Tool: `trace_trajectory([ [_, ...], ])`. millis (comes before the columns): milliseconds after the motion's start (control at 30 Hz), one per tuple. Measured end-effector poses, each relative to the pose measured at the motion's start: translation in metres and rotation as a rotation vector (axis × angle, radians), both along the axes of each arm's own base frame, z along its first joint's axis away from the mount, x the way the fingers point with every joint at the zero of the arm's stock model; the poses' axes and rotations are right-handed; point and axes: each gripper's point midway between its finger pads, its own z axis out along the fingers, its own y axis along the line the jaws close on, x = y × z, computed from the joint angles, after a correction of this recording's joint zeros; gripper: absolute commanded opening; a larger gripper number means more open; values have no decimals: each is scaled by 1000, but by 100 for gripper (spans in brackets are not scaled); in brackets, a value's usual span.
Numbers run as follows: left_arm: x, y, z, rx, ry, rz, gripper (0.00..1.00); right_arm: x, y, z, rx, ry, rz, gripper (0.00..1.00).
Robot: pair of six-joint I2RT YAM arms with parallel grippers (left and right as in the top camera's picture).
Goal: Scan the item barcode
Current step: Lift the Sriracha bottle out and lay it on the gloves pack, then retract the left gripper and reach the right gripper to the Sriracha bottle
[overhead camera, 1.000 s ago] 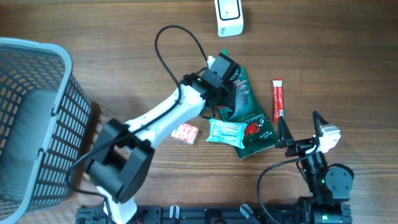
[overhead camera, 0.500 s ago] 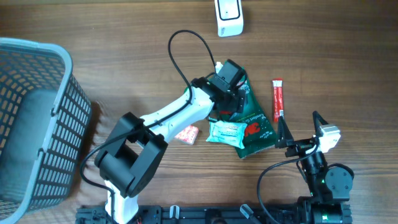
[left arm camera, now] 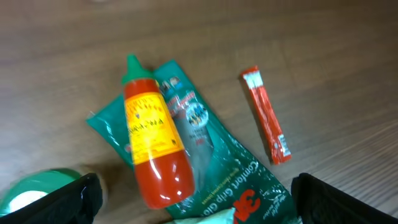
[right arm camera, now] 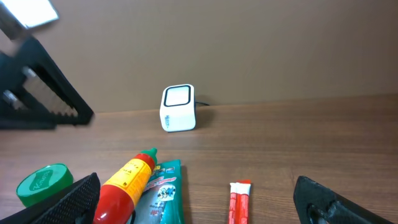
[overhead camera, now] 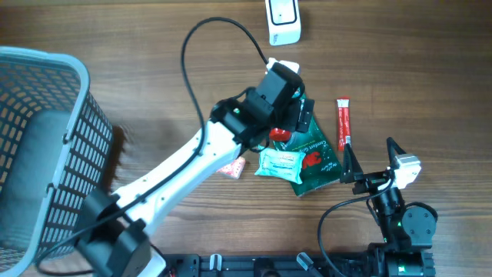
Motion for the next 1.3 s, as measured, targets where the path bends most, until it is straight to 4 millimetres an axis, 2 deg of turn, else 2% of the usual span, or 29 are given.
trace_trajectory([
  [167, 8, 25, 49, 24, -165, 70, 100, 0, 0, 0, 0, 0, 0, 100],
  [300, 9, 47, 103, 15, -327, 109, 100, 0, 0, 0, 0, 0, 0, 100],
  [433, -6, 89, 147, 48, -431, 194, 100, 0, 0, 0, 0, 0, 0, 100],
  [467, -13, 103, 149, 76, -423, 207, 100, 0, 0, 0, 0, 0, 0, 100],
  [600, -39, 181, 152, 182, -360, 325, 100, 0, 0, 0, 0, 0, 0, 100],
  [733, -56, 228, 138, 228, -256, 409, 100, 0, 1, 0, 47, 7, 8, 99],
  [800, -63, 244, 130, 232, -202, 447, 100, -1, 5, 1, 183, 34, 31, 100],
  [900, -68, 257, 121, 234, -141, 490, 100, -3, 12, 2, 520, 112, 73, 100],
  [967, -79, 268, 109, 262, -72, 510, 100, -4, 15, 2, 735, 164, 89, 100],
  [1033, -94, 275, 97, 293, 5, 520, 100, -5, 20, 3, 848, 200, 115, 100],
  [1167, -109, 279, 89, 312, 68, 528, 100, -11, 36, 3, 879, 260, 208, 100],
  [1300, -122, 283, 103, 266, 17, 540, 100, -17, 45, -16, 859, 399, 208, 99],
])
